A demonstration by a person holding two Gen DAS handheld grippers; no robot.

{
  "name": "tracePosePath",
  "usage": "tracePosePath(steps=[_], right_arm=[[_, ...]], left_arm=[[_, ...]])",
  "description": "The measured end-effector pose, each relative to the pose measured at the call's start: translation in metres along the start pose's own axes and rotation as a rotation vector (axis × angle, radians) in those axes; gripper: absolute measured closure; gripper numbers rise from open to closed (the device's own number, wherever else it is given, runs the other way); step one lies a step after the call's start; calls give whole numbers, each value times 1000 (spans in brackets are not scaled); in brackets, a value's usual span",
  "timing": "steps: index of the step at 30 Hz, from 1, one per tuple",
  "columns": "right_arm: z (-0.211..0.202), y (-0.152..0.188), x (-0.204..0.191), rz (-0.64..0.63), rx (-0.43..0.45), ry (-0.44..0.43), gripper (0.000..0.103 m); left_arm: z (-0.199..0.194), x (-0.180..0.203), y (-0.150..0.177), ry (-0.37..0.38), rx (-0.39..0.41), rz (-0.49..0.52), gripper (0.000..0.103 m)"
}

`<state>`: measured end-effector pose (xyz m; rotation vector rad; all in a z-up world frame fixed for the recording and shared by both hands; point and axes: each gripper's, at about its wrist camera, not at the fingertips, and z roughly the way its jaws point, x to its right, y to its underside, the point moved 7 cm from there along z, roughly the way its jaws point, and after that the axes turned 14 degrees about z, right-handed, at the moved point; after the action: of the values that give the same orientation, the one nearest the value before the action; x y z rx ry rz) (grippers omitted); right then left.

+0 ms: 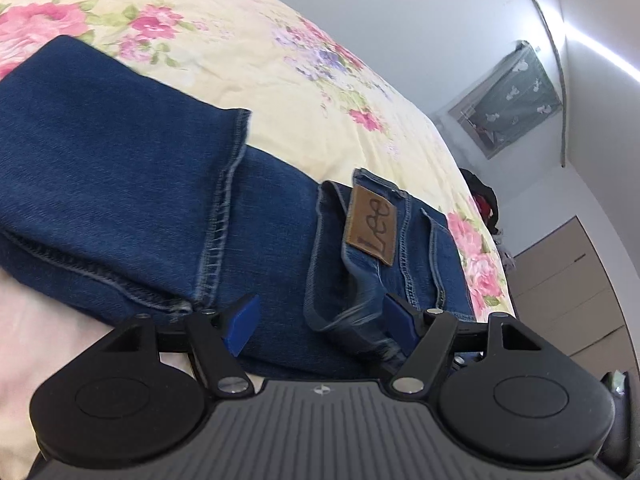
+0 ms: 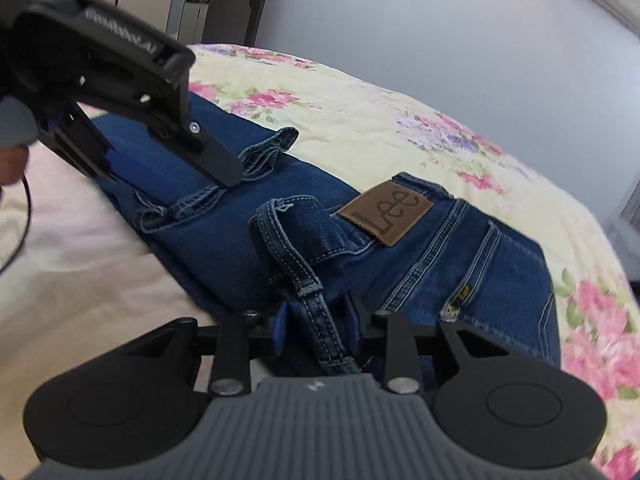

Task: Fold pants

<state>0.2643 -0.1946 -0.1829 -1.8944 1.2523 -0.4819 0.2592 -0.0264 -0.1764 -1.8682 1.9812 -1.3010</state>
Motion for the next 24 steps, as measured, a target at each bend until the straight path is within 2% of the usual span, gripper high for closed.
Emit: tracePosePath(steps=[3,5,7,11,12,14,15,16,20,24], right_arm=[[-27,-8,26,249,52,-110,65],[-47,-16,56,408,146,-93,42],[-61,-20,92,589,237,-46,32],[-74,-6,155,939,316,12,32],[-74,-6,155,939,316,12,32],[-76,4,176,1056,330,37,32],[-76,6,178,1071,330,41,32],[-77,7,180,1082,327,40,32],[-68,7,178,1074,301,38,32],[-66,5,171,1026,290,34,32]], left_arm=[[16,9,-2,22,-48,19,18],[30,13,1,24,-91,23,18],[42,16,4,28,-112,16,18],[61,16,6,33,-120,-47,18],[64,15,5,50,-115,-77,24],[67,15,5,52,-113,-101,51],[67,16,3,49,-108,-97,56],[65,18,2,55,-94,-91,75],[48,29,-5,65,-24,-49,78],[20,31,-11,63,69,-48,79]])
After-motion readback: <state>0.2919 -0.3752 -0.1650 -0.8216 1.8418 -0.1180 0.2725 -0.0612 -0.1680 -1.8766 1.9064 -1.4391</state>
